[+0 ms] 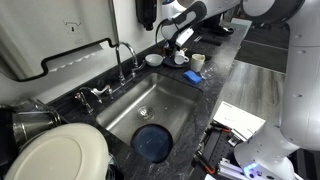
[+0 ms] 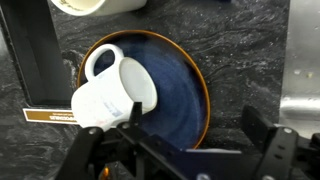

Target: Remove the cup from the sink and put it on the plate

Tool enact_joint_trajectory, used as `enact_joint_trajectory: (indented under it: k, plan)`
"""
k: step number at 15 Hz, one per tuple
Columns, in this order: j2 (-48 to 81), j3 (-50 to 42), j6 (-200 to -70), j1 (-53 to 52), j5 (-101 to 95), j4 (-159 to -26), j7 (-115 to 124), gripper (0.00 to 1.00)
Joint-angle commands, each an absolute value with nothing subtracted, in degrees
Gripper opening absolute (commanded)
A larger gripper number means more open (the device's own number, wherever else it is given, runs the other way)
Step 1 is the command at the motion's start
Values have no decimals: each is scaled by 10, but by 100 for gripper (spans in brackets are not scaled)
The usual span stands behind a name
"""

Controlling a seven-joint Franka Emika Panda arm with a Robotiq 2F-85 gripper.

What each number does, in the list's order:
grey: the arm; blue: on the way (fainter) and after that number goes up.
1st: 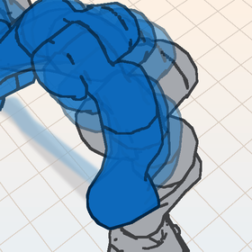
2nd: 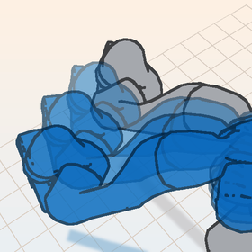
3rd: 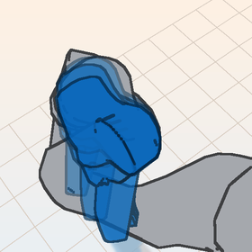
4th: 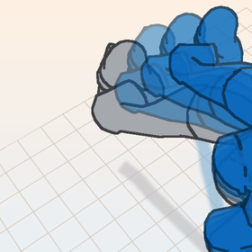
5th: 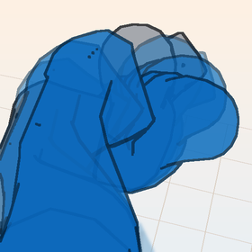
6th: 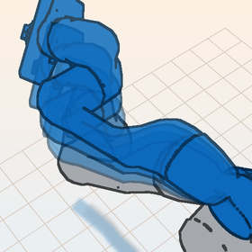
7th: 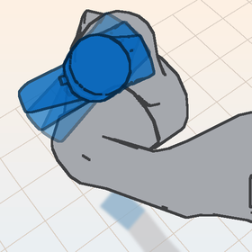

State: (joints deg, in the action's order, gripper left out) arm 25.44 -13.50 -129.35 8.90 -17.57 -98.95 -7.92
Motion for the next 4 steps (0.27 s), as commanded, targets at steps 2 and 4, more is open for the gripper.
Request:
enact_joint_trajectory:
  k: [2,4]
  plan:
    - [211,-81,-1259,160,-68,-1022,-255,100]
    - [208,-69,-1217,181,-21,-1013,-322,100]
